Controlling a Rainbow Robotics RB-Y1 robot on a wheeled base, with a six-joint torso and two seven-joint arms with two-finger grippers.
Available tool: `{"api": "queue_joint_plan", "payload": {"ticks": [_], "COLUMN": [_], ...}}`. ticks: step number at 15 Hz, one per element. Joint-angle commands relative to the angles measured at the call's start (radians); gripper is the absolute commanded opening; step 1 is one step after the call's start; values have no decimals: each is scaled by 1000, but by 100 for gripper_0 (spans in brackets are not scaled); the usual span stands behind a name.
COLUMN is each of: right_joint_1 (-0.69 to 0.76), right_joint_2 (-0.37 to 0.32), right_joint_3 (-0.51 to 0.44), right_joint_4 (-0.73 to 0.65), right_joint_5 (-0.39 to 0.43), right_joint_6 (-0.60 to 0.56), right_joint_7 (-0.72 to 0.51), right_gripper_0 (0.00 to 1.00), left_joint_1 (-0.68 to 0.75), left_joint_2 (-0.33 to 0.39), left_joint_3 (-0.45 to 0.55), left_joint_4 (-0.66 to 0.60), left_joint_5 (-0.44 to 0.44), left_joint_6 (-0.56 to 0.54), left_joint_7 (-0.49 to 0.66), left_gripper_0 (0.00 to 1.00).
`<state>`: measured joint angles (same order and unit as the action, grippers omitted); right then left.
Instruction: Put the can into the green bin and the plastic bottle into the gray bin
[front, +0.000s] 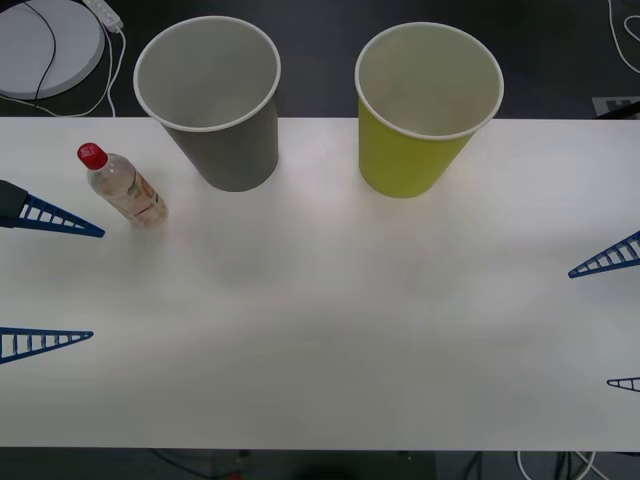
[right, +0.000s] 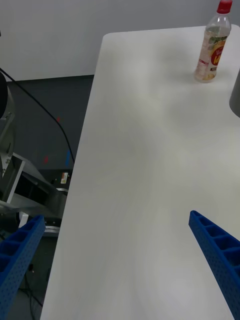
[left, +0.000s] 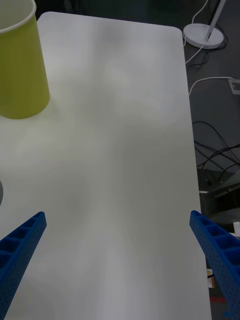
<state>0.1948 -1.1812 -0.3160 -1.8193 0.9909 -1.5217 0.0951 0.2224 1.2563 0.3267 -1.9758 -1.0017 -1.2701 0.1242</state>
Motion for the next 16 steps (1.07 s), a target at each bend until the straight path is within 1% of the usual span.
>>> {"api": "queue_joint_plan", "payload": {"ticks": [1,3,7,11,13,16], "right_joint_1": [0,0,0,0,0,0], "right_joint_2": [0,0,0,0,0,0], "right_joint_3": [0,0,0,0,0,0], "right_joint_4": [0,0,0,0,0,0], "right_joint_5": [0,0,0,0,0,0], "right_joint_6": [0,0,0,0,0,0], "right_joint_7": [0,0,0,0,0,0], "right_gripper_0": [100,100,100,100,100,100], "left_joint_1": [0,-5,-18,-17,-18,-17], "left_joint_2": [0,-3,18,17,15,-5], "left_joint_3": [0,5,15,-5,-26,-31], "left_joint_4": [0,8,57,160,209,276], "left_joint_5": [0,5,31,32,57,63], "left_joint_6": [0,5,-5,17,40,43], "left_joint_7": [0,0,-9,-6,-14,-26], "left_gripper_0": [100,100,100,100,100,100]}}
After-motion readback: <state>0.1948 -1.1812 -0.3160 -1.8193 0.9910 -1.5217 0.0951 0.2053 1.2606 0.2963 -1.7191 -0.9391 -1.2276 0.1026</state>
